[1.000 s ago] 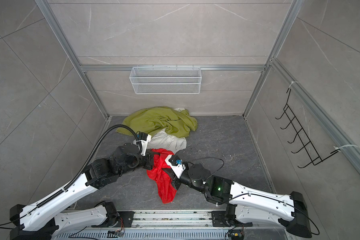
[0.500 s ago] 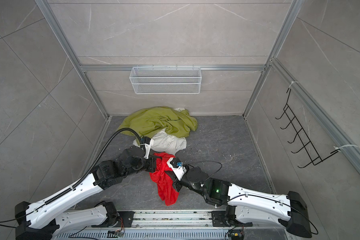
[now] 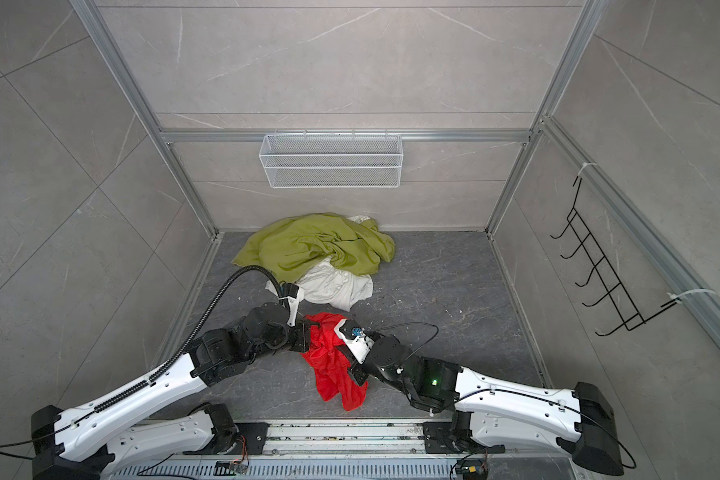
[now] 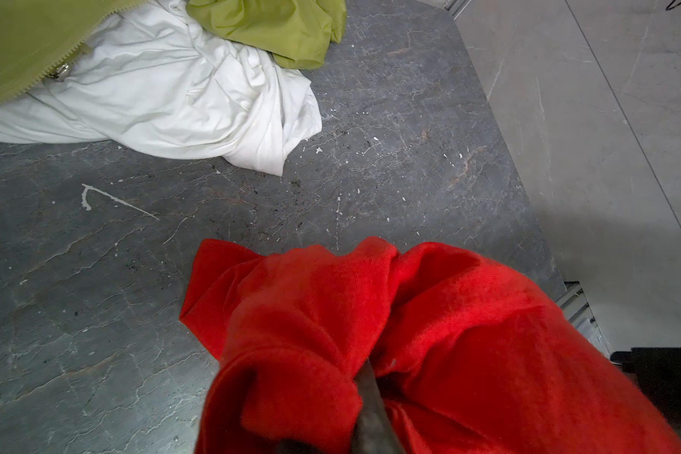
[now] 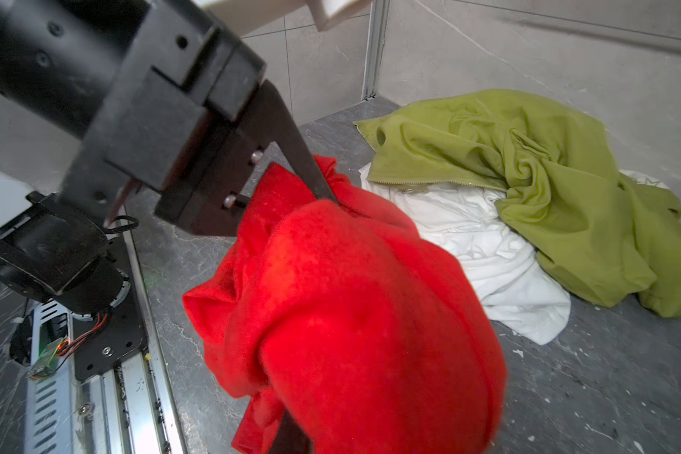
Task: Pick out a specific cloth from the pile
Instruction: 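Lower the red cloth with both grippers onto the floor near the robot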
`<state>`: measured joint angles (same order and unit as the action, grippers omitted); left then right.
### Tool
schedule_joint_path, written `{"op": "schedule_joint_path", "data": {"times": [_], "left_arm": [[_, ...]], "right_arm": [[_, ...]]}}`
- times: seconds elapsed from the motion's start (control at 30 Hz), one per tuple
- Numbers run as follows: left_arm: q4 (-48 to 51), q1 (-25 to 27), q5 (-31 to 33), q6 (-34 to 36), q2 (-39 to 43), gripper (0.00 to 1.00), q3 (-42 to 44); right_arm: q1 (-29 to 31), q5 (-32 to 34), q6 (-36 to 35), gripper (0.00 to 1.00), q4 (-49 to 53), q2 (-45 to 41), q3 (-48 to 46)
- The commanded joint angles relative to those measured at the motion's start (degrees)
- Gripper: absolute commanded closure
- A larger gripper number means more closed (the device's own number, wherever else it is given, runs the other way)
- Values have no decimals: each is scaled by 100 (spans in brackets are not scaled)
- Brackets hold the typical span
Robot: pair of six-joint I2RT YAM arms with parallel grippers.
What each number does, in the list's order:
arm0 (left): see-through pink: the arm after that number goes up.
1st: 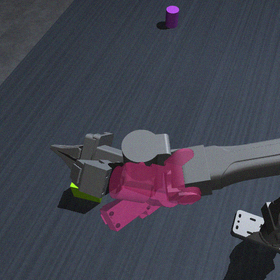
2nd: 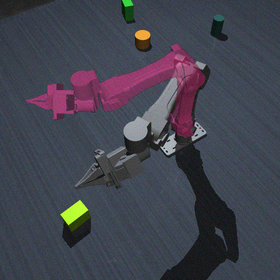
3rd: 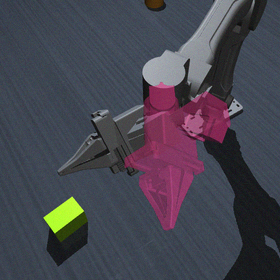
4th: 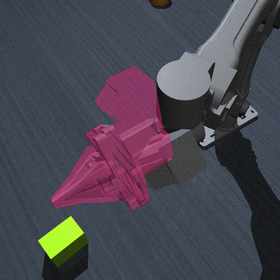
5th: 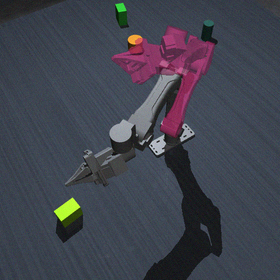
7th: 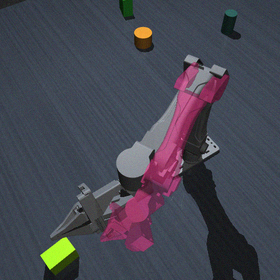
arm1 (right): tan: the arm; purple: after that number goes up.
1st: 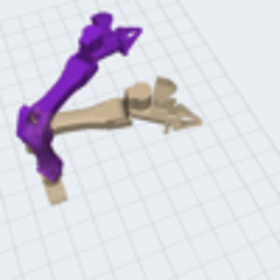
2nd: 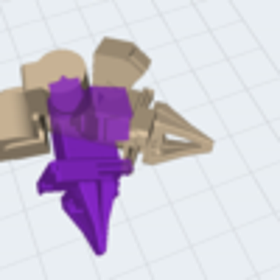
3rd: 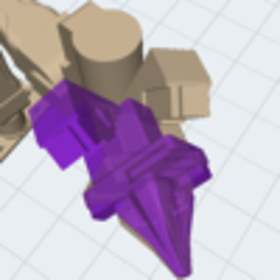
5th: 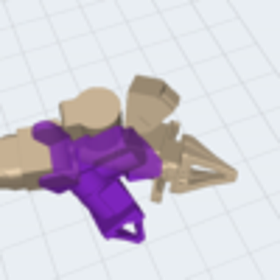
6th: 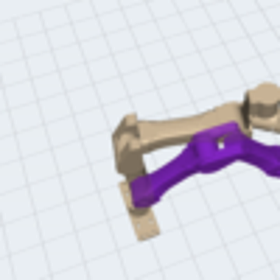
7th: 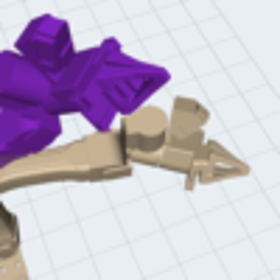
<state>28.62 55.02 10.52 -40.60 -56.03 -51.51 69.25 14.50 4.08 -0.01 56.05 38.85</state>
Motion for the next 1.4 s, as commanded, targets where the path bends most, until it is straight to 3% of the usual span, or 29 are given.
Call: {"op": "schedule_joint_path", "data": {"times": [0.0,0.6,1.37], "left_arm": [[36,0,294,-162,177,100,147],[671,-1,975,-684,1037,100,1223],[130,-1,748,-1116,776,100,2420]], "right_arm": [[-22,325,-317,100,42,120,18],[-625,-363,-211,100,208,566,86],[-824,-896,8,100,-763,1632,-427]]}}
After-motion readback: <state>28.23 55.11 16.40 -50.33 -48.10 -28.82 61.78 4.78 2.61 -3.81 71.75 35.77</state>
